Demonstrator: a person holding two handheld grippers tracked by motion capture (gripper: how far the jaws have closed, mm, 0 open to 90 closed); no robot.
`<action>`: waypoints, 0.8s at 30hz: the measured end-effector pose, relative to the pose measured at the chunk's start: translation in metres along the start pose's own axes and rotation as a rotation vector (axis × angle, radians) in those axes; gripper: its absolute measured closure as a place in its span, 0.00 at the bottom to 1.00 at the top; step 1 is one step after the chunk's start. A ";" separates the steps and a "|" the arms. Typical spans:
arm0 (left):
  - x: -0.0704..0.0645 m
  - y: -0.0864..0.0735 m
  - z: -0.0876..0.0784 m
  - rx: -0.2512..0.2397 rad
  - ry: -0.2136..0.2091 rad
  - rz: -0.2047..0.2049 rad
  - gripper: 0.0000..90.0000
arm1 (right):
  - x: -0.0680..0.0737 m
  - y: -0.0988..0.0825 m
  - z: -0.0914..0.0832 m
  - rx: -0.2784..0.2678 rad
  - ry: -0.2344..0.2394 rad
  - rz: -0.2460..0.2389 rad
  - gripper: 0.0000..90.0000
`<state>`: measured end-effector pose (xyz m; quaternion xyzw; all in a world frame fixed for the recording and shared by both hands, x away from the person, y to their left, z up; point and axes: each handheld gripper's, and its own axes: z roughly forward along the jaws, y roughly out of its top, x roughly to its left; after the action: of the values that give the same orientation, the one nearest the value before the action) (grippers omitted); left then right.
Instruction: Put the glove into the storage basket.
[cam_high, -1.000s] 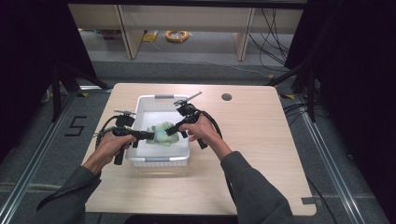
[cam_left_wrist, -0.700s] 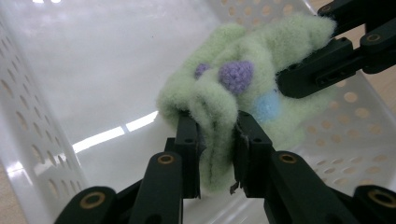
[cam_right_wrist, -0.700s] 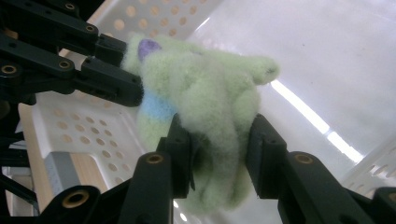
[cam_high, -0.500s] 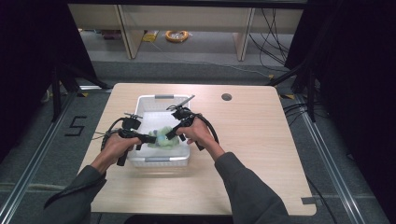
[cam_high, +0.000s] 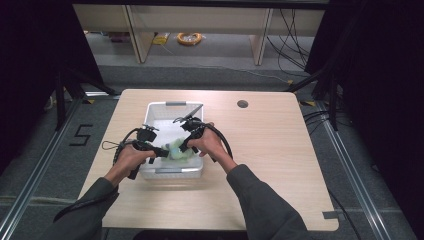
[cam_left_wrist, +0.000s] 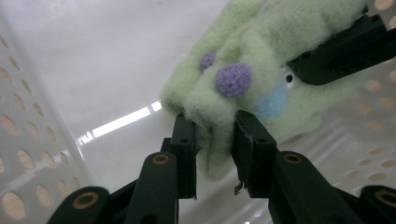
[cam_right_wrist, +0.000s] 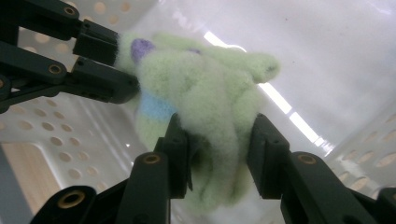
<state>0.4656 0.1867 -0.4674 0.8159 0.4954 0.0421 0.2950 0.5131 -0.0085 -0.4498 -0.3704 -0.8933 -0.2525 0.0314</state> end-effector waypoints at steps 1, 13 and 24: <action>0.000 0.000 0.001 -0.004 0.001 -0.004 0.76 | 0.001 0.000 0.000 0.009 -0.006 0.001 0.70; 0.000 0.002 -0.007 -0.039 0.077 -0.022 0.64 | 0.003 0.007 -0.001 0.022 -0.073 -0.057 0.59; -0.005 0.007 -0.020 -0.101 0.065 -0.015 0.59 | -0.001 0.007 -0.019 -0.033 -0.089 -0.049 0.55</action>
<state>0.4609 0.1886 -0.4466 0.7947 0.5079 0.0912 0.3197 0.5163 -0.0139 -0.4309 -0.3596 -0.8985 -0.2511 -0.0205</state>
